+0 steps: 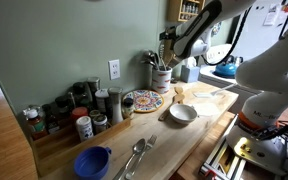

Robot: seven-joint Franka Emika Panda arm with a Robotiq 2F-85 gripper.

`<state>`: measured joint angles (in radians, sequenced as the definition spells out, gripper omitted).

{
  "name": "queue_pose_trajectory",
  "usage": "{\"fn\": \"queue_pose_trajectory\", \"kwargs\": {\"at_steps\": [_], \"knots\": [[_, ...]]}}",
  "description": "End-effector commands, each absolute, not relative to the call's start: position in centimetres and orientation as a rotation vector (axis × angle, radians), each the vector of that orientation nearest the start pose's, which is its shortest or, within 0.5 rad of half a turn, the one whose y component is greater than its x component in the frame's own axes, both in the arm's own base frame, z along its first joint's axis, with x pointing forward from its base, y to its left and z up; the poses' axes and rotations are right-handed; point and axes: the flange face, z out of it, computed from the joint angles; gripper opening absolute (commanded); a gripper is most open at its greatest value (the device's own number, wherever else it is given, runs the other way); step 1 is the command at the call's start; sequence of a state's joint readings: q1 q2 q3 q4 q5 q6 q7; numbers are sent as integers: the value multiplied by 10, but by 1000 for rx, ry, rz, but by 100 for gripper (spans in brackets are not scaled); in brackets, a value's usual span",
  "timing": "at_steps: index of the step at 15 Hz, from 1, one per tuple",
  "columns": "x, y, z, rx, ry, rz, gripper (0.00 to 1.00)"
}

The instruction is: Place the white object in the utensil holder

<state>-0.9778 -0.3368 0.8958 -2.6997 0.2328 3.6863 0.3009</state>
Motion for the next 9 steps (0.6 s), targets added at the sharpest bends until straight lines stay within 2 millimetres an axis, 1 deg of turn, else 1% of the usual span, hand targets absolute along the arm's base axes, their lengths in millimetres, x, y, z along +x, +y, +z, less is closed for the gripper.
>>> {"fn": "queue_pose_trajectory", "kwargs": {"at_steps": [1,3,5,7,9], "knots": [[430,-47,465,-2537,636,-1802,100],[425,-46,469,-2582,592,-1712,100],[424,-36,464,-2658,505,-1588,100],[422,-24,452,-2719,399,-1475,100],[412,-11,435,-2776,314,-1363,100]]}}
